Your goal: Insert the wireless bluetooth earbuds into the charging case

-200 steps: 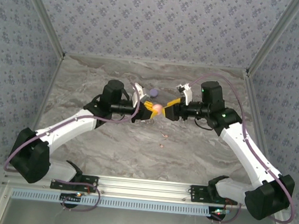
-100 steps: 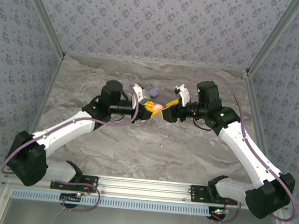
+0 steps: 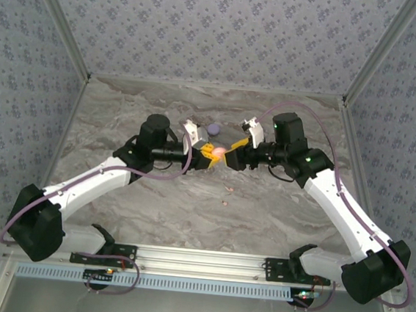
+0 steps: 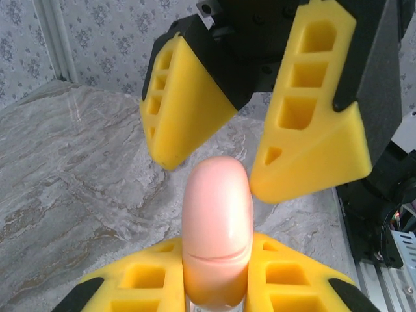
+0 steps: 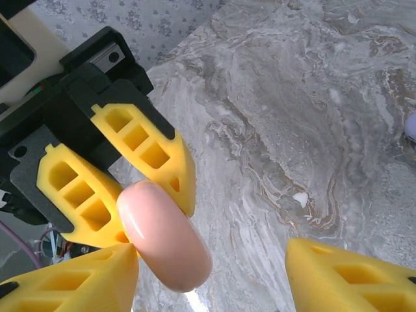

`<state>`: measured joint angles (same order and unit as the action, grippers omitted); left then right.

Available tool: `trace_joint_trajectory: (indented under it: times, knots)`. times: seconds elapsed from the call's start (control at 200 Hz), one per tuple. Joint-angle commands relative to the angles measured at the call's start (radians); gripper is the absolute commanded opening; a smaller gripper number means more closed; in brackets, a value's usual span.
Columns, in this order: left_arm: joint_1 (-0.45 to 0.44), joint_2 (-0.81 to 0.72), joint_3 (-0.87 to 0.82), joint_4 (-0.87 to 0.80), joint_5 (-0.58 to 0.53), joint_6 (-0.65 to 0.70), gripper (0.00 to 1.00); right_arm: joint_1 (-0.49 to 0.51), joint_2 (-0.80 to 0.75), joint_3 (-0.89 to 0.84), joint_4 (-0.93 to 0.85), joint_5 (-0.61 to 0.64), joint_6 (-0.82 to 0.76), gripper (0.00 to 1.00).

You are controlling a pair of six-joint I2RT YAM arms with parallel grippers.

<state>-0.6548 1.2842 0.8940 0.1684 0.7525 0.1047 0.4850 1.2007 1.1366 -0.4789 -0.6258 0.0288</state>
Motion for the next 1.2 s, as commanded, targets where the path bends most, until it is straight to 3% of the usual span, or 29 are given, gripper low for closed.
trace_joint_trajectory:
  times: [0.0, 0.53, 0.865, 1.194]
  knots:
    - [-0.018, -0.043, -0.001, 0.026, 0.05, 0.032, 0.14, -0.005, 0.007, 0.032, 0.002, 0.073, 0.006, 0.63]
    - [-0.023, -0.051, -0.015, 0.026, 0.052, 0.034, 0.14, -0.016, 0.005, 0.032, 0.007, 0.103, 0.03, 0.64]
    - [-0.017, -0.033, -0.036, 0.057, -0.072, -0.019, 0.14, -0.021, -0.033, 0.02, -0.004, 0.133, 0.031, 0.65]
    - [0.006, -0.011, -0.07, 0.116, -0.112, -0.103, 0.14, -0.066, -0.017, -0.033, -0.063, 0.219, 0.055, 0.65]
